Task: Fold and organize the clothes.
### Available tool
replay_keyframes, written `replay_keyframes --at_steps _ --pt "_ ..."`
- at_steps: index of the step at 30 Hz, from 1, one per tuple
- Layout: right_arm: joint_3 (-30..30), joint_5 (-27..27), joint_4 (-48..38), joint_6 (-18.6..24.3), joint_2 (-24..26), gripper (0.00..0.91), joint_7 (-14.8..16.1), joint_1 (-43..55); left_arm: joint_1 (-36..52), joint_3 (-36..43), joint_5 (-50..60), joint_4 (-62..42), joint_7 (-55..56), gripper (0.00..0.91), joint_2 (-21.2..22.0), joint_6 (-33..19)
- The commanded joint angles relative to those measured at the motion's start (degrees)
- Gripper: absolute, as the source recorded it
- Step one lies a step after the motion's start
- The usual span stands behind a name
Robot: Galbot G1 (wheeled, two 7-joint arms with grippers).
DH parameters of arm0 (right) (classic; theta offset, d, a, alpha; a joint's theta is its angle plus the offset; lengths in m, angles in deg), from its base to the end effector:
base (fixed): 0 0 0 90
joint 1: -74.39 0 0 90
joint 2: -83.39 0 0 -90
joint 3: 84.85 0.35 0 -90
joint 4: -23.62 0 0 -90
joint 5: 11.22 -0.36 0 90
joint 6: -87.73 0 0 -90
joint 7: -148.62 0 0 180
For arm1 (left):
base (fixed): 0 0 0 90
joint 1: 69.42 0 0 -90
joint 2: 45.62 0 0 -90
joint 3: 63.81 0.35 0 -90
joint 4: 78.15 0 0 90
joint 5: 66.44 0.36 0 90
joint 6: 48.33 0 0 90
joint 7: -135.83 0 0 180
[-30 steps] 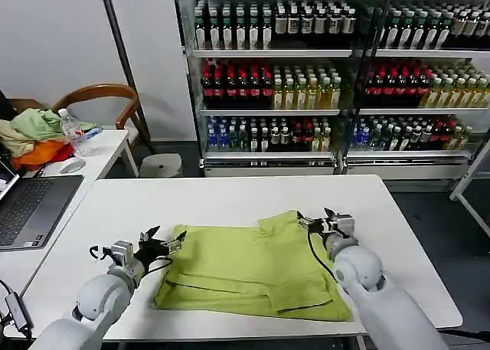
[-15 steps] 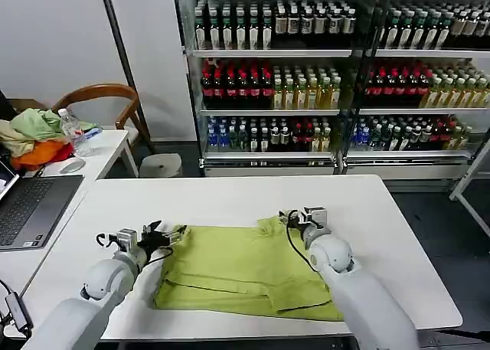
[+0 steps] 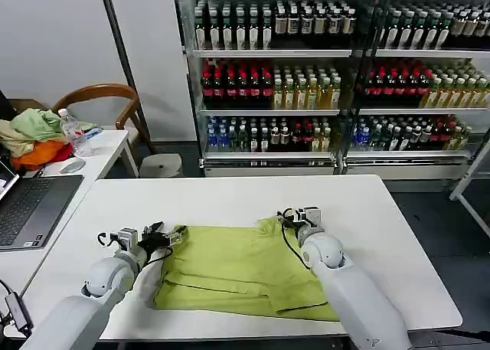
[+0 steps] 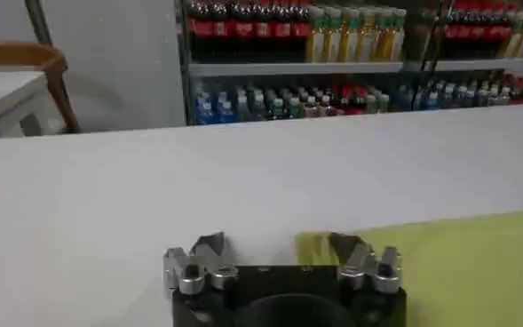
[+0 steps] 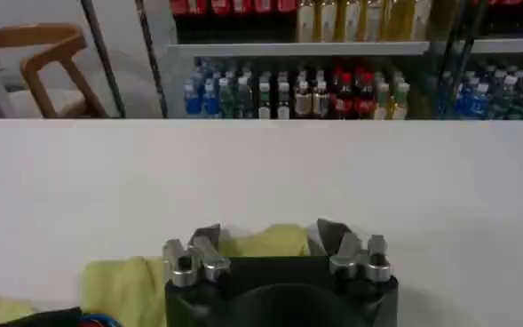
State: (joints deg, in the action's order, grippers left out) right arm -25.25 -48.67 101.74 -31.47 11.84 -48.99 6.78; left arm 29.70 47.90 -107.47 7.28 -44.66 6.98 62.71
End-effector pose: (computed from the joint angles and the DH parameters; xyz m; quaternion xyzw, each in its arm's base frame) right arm 0.4557 0.0349 -0.3084 0.0765 -0.9600 0.0026 0.2693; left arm 0.3896 0.1245 -0.3238 -0.1271 -0.9597 -0.0077 0.2504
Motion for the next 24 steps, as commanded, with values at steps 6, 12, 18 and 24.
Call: replay_keyframes --at_steps 6,12,18,24 --pt "-0.41 -0.3 -0.15 -0.13 -0.65 0.0 -0.35 0.04 -1.43 0.2 -0.6 1.25 -1.06 0.05 -0.36 -0.27" --pt "-0.16 -0.12 0.16 0.1 -0.52 0.0 0.25 -0.4 -1.51 0.67 -0.34 1.24 -1.09 0.05 0.06 -1.88" --pt "0.1 0.07 1.22 0.52 -0.37 0.0 0.53 -1.25 -1.39 0.76 -0.3 0.99 -1.4 0.05 0.84 -3.34" --pt "0.68 -0.6 6.43 0.34 1.46 0.0 -0.72 -2.56 -2.77 -0.62 -0.85 5.1 -0.68 0.05 -0.08 -3.16"
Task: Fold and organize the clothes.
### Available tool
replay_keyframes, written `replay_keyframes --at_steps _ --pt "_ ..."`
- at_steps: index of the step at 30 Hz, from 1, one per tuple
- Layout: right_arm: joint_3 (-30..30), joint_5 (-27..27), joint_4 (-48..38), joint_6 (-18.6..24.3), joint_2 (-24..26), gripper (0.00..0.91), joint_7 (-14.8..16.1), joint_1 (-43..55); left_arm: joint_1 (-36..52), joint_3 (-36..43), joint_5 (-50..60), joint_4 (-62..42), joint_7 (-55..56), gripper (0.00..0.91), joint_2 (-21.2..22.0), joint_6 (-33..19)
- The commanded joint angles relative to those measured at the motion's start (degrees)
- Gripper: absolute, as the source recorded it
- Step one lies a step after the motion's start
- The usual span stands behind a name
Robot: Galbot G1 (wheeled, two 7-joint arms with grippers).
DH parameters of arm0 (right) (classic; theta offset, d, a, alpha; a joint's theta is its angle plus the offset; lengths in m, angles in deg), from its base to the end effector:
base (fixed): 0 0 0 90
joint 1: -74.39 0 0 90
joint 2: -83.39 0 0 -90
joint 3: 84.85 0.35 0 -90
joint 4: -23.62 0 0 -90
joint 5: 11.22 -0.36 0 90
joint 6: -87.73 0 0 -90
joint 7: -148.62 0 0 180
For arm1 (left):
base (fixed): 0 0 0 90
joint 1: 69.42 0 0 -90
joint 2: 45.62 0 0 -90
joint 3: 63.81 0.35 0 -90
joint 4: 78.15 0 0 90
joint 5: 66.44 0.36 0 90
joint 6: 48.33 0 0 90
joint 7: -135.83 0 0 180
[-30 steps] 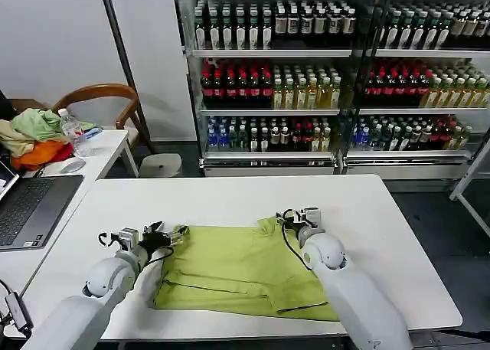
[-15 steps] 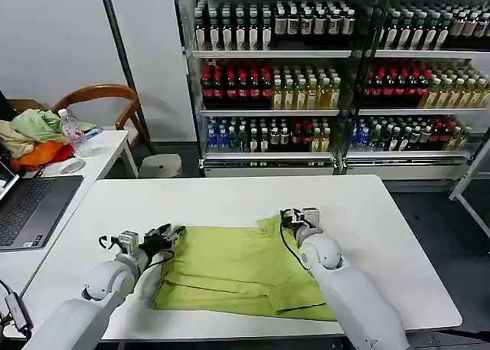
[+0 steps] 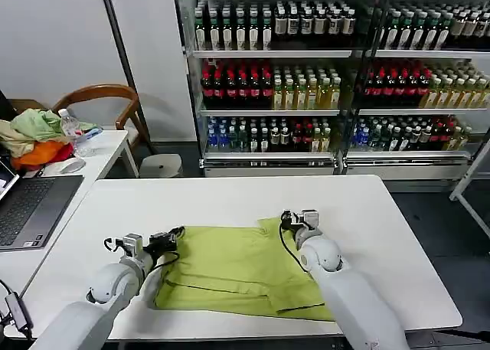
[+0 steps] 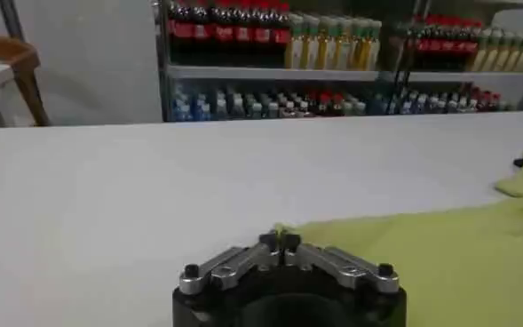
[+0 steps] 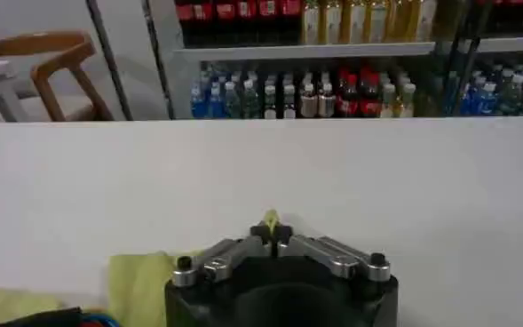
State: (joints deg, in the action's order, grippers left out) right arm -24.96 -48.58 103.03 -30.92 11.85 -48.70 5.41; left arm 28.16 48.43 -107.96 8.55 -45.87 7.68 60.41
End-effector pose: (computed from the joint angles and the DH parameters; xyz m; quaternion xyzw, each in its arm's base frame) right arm 0.4475 0.0366 -0.3111 0.0823 -0.9604 -0.0033 0.2663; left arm 0.3797 0.1125 -0.3313 -0.1507 -0.9595 0.0083 0.2381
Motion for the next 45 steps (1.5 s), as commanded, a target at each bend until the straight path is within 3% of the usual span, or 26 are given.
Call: replay_keyframes --at_steps 1,9,20,27,45 --pt "0.47 -0.89 5.72 -0.26 1.63 0.0 -1.13 -1.35 -1.69 -1.3 -0.59 4.42 0.62 0.05 -0.96 -0.87" --pt "2.43 -2.84 18.21 -1.49 5.94 0.0 -2.19 -6.82 -9.7 -4.84 -0.87 13.5 0.74 0.05 -2.65 -1.39" --pt "4.89 -2.71 25.26 -0.78 7.79 0.0 -1.13 -13.51 -17.37 -8.92 -0.37 18.9 0.43 0.05 -3.41 -2.94" --pt "6.51 -2.28 31.85 -0.84 10.34 0.0 -2.09 -21.06 -20.46 -10.93 -0.04 20.51 0.48 0.05 -3.37 -3.41" --pt "9.77 3.01 40.39 2.12 12.97 0.0 -0.64 -32.73 -24.24 -13.52 0.68 21.17 0.56 0.05 -4.18 -5.15"
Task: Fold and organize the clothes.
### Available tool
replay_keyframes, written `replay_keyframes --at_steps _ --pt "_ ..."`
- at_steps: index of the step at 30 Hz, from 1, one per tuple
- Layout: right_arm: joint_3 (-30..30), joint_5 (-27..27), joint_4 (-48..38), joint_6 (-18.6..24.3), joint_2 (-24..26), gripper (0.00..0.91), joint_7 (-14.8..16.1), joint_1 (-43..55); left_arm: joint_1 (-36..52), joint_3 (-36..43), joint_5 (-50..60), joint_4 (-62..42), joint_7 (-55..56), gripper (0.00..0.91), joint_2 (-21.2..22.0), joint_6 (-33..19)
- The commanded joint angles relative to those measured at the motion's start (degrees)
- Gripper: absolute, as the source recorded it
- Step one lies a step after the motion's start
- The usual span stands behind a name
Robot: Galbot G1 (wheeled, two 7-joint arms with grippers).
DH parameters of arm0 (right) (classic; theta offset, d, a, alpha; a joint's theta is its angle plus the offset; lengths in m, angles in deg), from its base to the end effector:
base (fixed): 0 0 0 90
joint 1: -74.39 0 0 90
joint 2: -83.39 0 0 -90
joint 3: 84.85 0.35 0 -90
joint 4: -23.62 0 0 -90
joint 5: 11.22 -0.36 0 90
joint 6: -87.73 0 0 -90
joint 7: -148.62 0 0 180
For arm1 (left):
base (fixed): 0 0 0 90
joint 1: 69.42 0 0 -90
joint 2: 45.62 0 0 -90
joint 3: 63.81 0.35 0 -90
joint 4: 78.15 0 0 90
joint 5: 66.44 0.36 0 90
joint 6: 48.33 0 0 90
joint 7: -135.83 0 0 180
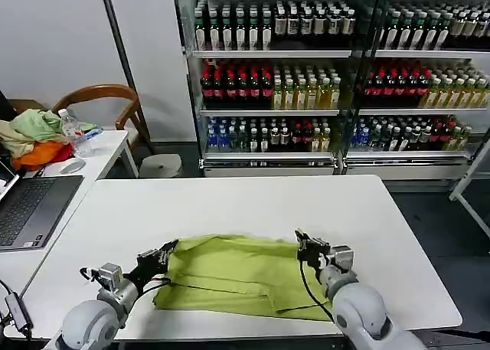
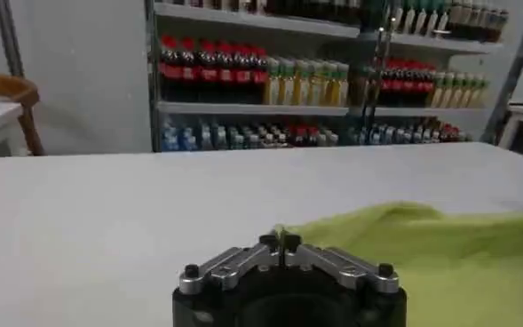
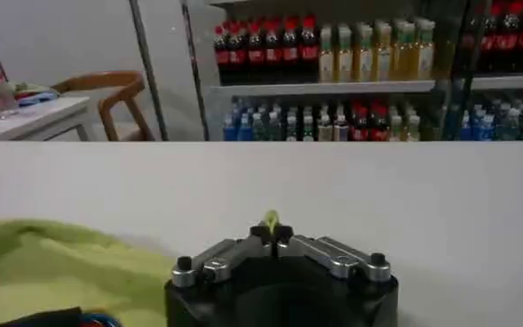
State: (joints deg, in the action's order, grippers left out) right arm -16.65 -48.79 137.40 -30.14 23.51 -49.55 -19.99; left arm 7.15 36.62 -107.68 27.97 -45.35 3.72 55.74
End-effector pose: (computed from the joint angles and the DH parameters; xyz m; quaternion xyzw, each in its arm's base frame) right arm 0.2868 0.0030 -0.2612 0.1300 -0.9694 -0.0123 0.2077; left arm 0.2773 0.1154 -0.3032 -0.1695 -0.9670 0.0188 0.1890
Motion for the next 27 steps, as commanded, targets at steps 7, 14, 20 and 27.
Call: replay_keyframes --at_steps 7,14,20,27 --pt "2.62 3.95 7.09 1.82 1.46 0.0 0.28 -9.58 -6.54 -2.94 1.24 4.24 0.51 0.05 0.03 -1.0" --pt "3.22 5.04 7.29 2.35 1.31 0.0 0.44 -11.22 -8.54 -3.81 2.31 5.37 0.95 0.05 0.67 -1.13" --pt "3.31 6.36 6.86 2.6 1.05 0.0 0.7 -12.04 -8.96 -3.83 2.32 4.78 0.78 0.05 0.54 -1.54" --pt "3.85 7.02 5.84 3.0 1.11 0.0 1.1 -12.48 -8.53 -3.08 2.98 4.1 0.77 0.05 0.46 -1.52"
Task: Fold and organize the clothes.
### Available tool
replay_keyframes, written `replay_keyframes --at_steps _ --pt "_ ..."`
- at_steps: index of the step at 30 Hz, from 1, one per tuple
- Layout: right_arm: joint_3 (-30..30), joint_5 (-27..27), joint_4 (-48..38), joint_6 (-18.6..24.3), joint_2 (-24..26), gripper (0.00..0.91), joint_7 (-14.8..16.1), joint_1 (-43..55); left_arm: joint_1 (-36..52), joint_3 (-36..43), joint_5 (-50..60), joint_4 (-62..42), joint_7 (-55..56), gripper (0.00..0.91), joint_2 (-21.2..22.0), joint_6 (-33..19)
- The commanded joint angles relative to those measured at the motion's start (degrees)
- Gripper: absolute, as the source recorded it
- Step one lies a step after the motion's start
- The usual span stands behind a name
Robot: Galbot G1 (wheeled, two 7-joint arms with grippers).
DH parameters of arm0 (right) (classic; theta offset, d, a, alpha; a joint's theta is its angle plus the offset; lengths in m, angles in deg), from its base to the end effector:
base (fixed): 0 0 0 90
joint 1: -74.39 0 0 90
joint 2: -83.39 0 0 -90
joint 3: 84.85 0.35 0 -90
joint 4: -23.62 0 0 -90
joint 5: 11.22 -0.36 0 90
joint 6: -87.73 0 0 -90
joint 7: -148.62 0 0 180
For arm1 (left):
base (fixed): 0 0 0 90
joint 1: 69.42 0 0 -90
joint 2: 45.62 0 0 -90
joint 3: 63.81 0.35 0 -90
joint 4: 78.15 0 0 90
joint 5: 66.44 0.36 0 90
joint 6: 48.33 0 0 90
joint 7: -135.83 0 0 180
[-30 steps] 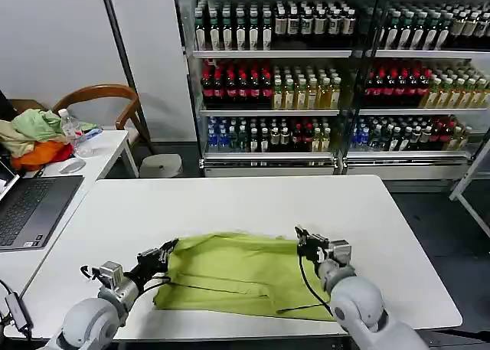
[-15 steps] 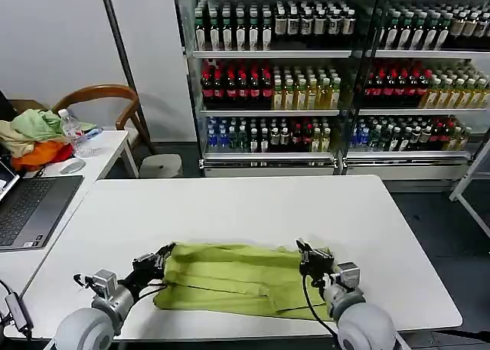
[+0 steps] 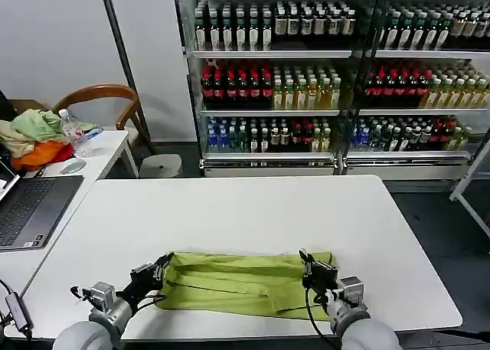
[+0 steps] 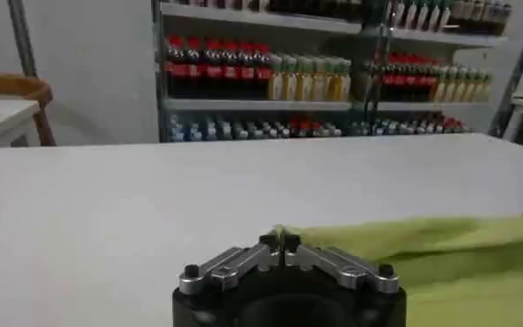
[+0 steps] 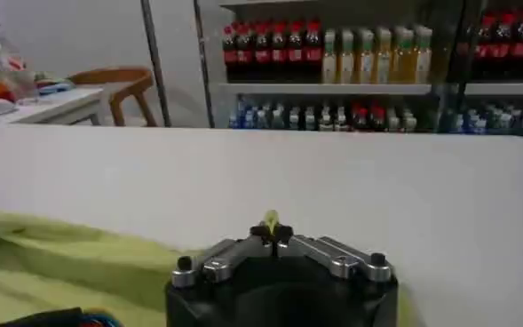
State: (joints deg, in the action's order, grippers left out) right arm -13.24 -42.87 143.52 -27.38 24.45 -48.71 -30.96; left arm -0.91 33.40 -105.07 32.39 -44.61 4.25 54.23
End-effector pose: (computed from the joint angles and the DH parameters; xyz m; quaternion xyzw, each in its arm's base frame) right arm 0.2335 -0.0036 -0.2683 0.1223 -0.9716 0.0071 0.2023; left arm 0.2386 0.1118 -0.3070 -0.1641 -0.9672 0.0116 0.1935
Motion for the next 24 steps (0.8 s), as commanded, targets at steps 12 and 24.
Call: replay_keyframes --at_steps 12,24 --pt "-0.38 4.04 -1.56 0.13 0.56 0.907 1.56 -2.8 -0.62 0.53 4.09 0.15 1.4 0.907 -0.3 5.7" --pt "5.58 5.74 3.64 1.7 2.04 0.907 3.55 -6.95 0.08 1.07 0.38 6.92 11.02 0.907 0.19 3.59"
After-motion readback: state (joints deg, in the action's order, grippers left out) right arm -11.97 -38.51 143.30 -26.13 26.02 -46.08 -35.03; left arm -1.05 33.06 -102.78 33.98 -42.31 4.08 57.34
